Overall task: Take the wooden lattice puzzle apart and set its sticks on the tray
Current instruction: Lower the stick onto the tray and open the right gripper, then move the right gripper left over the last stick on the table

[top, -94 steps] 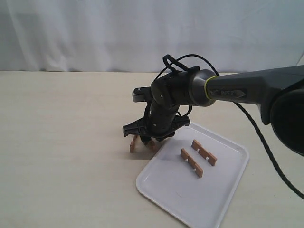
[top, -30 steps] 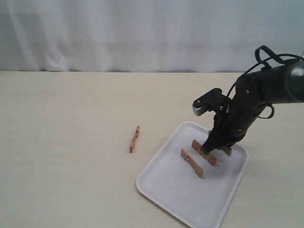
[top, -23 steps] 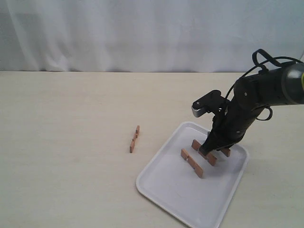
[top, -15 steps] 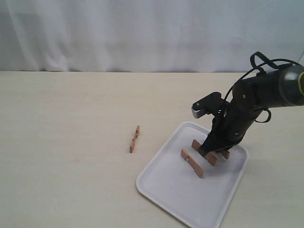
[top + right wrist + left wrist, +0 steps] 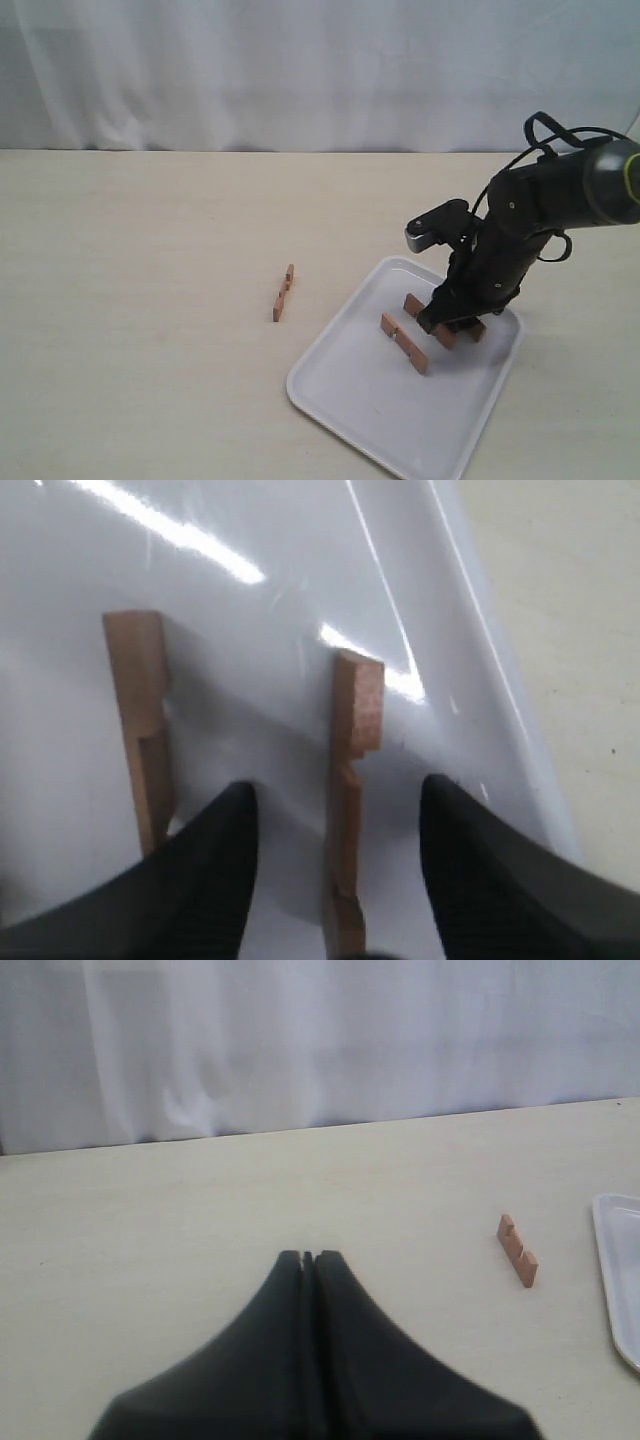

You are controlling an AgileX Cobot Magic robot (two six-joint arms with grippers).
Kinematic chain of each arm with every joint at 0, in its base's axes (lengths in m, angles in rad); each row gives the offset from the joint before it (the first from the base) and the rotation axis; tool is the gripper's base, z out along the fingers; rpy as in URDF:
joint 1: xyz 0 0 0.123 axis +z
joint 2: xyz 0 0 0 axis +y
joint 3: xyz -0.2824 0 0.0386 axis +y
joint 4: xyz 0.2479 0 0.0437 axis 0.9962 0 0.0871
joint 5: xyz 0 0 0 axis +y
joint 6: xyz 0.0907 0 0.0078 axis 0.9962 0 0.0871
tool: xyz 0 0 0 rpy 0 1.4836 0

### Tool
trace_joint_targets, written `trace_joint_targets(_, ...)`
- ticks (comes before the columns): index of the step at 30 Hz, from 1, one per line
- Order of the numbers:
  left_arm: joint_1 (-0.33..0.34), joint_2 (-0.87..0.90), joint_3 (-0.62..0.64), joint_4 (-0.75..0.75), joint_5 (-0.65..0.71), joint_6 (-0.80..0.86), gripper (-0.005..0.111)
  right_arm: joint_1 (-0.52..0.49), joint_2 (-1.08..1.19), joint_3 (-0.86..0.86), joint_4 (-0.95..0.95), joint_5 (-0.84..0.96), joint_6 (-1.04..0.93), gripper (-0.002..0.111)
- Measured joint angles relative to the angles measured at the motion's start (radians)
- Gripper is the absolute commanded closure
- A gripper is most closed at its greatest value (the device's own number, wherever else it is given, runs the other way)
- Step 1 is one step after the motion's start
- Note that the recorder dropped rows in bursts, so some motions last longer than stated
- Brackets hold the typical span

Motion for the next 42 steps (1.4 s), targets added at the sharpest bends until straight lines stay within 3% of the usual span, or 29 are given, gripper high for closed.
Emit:
trace_joint_targets(11, 0.000, 0.000, 0.000, 0.000, 0.000, 0.000, 0.107, 0.000, -0.178, 0.000, 0.012, 0.020, 0.004, 0.059)
trace_joint_targets(20, 0.000, 0.000, 0.000, 0.000, 0.000, 0.000, 0.107, 0.002, -0.186, 0.000, 0.381, 0.095, 0.061, 0.059)
trace_joint_targets(22, 0.000, 0.000, 0.000, 0.000, 0.000, 0.000, 0.107, 0.036, -0.186, 0.000, 0.500, 0.072, 0.018, 0.059)
trace_joint_targets(27, 0.000, 0.000, 0.000, 0.000, 0.000, 0.000, 0.107, 0.158, -0.159, -0.099, 0.522, 0.054, 0.011, 0.059)
trace_joint_targets(29, 0.000, 0.000, 0.000, 0.000, 0.000, 0.000, 0.107, 0.218, -0.125, -0.170, 0.495, 0.054, 0.057, 0.059)
trace_joint_targets(35, 0.000, 0.000, 0.000, 0.000, 0.000, 0.000, 0.107, 0.390, 0.003, -0.397, 0.064, 0.159, 0.407, 0.059)
trace_joint_targets(42, 0.000, 0.000, 0.000, 0.000, 0.000, 0.000, 0.107, 0.440, 0.047, -0.458, -0.061, 0.195, 0.516, 0.059)
